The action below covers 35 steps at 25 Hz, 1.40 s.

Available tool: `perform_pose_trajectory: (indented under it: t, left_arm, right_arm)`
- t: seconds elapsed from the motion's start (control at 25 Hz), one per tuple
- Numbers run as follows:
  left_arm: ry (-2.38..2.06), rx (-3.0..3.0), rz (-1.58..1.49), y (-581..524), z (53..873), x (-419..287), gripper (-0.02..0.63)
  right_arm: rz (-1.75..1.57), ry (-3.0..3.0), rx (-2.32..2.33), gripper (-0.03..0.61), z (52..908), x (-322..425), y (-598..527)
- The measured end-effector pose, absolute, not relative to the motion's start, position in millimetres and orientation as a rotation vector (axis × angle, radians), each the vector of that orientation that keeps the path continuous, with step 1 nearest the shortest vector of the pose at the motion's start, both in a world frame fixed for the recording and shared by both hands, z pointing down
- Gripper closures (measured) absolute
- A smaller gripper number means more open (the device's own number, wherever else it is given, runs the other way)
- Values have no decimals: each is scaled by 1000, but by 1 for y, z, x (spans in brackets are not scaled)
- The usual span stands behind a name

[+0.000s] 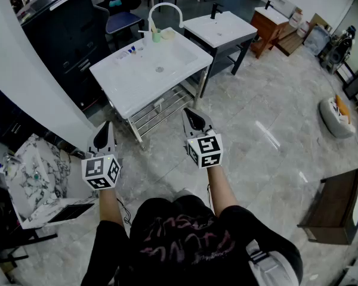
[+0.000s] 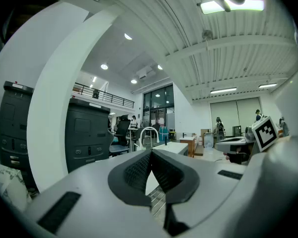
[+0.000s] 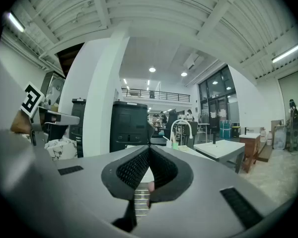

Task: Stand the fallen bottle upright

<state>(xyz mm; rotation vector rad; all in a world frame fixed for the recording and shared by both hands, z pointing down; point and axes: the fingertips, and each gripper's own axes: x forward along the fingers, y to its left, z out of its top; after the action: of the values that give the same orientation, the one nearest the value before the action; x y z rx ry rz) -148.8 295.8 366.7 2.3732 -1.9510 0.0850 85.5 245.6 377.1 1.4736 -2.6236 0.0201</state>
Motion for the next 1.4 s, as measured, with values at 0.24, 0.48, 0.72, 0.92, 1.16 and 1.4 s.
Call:
perform_pose_trajectory:
  t: [0.24,0.48,0.72,0.92,1.16,1.4]
  left_arm:
    - [-1944,2371,92,298,372,-147,601]
    - [-1942,2385,97,301,371,-149,601]
    - [-1931,2394,94,304,370,-150,601]
    - [-1912,2402,109,299,376,-147,601]
    - [-1913,2391,102,284,380,-151,601]
    - [-1927,2375,139,246,385,-159,601]
  right_arm:
    - [2,-2620,1485,565,385,93,243]
    - [-4,-2630,1478,565,382,86,246]
    - [-10,-2625,1480,565,383,83,253]
    - [-33,-2610,1477,565,383,83,249]
    - [-18,-2620,1476,565,387,78,232]
    - [-11,-2633,1464,565,394,70,185]
